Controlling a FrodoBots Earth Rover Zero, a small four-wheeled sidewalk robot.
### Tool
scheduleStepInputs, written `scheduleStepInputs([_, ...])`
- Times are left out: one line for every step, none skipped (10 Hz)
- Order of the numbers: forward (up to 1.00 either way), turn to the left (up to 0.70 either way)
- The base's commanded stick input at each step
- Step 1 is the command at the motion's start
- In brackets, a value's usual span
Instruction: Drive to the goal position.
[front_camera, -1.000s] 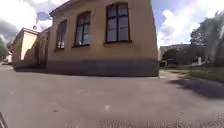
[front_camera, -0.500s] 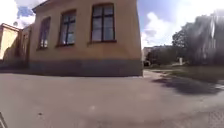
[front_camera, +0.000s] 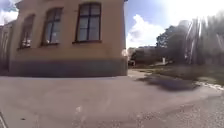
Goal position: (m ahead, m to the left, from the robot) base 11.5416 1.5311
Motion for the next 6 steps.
scheduleStepInputs([0.54,0.0])
scheduleStepInputs([1.0,0.0])
scheduleStepInputs([1.0,0.0])
scheduleStepInputs([1.0,0.0])
scheduleStepInputs([1.0,0.0])
scheduleStepInputs([1.0,-0.09])
